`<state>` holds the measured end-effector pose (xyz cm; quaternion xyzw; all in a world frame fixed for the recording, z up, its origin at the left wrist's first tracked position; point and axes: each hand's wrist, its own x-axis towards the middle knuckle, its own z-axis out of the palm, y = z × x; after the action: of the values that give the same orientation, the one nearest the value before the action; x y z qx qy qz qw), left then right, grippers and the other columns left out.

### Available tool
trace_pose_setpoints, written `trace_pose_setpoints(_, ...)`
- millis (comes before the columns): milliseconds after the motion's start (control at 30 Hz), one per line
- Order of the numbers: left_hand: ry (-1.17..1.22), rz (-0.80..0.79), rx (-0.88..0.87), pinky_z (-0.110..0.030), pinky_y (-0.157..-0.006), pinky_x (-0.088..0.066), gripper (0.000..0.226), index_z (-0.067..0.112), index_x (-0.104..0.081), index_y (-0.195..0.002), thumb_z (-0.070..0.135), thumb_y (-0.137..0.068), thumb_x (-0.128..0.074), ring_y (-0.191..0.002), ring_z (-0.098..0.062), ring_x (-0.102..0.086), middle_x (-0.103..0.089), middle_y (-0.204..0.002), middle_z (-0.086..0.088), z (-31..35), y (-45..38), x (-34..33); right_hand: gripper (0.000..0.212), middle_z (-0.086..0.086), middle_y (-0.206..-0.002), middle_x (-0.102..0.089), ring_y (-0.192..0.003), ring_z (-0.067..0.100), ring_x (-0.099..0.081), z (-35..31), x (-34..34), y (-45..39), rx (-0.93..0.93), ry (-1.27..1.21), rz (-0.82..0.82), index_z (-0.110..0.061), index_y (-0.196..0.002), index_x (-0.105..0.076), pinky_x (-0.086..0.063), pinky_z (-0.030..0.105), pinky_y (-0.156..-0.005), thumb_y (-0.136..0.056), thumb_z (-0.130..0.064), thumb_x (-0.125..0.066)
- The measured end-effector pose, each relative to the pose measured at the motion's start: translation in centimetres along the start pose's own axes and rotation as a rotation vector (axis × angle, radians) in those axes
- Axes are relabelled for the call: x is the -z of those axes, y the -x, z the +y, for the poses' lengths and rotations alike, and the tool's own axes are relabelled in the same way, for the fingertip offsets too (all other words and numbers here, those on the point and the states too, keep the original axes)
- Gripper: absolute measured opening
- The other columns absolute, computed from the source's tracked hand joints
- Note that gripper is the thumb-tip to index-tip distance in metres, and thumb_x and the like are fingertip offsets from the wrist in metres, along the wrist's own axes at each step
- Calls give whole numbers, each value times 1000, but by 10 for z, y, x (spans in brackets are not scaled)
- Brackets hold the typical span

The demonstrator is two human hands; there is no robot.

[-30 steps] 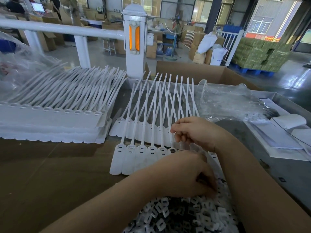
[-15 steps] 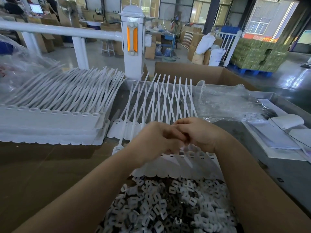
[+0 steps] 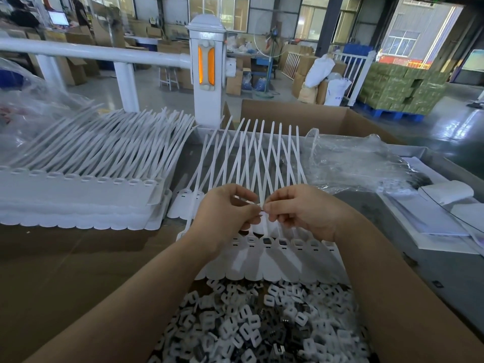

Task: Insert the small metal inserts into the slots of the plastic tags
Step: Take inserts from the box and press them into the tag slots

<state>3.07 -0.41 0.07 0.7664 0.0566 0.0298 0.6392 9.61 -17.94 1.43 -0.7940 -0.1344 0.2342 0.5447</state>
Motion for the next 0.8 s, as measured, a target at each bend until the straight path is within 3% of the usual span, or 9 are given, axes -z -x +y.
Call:
trace_pose_setpoints(133, -117, -10, -27, -26, -67, -58, 15, 21, -66, -96, 14, -86, -75, -71, -8, -72, -75, -76, 2, -1, -1, -1, 8, 0, -66, -67, -53, 7, -51, -2, -1, 0, -15, 144, 11, -8, -89, -74, -42, 21, -51, -87, -15, -74)
trace_pose_setpoints(267, -304, -124, -43, -24, -71, -57, 17, 27, -67, -97, 19, -85, -76, -78, -6, -70, -74, -83, 8, 0, -1, 4, 25, -2, -59, -58, -46, 8, -41, -7, -1, 2, -133, 312, -45, 3, -97, -71, -30, 20, -43, -84, -18, -74)
trace_pose_setpoints(400, -393, -220, -45, -16, -70, -52, 19, 26, -70, -97, 14, -84, -77, -82, -4, -67, -71, -88, 10, -1, 0, 7, 29, -1, -55, -56, -40, 8, -37, -8, -4, 5, -211, 429, -110, 7, -98, -69, -27, 19, -38, -82, -17, -74)
trace_pose_setpoints(667, -414, -253, -70, -14, -68, -51, 21, 25, -70, -92, 8, -82, -77, -79, -5, -66, -70, -86, 9, -3, -2, 10, 28, -1, -52, -55, -40, 10, -37, -8, -7, 5, -232, 427, -105, 7, -95, -70, -27, 20, -38, -82, -17, -76)
trace_pose_setpoints(800, -438, -283, -104, -12, -62, -48, 18, 25, -72, -83, 8, -81, -78, -66, 0, -64, -70, -73, 10, -4, -4, 10, 20, 2, -53, -55, -42, 11, -37, -5, -6, 5, -237, 309, -76, 7, -87, -70, -24, 21, -37, -86, -12, -71)
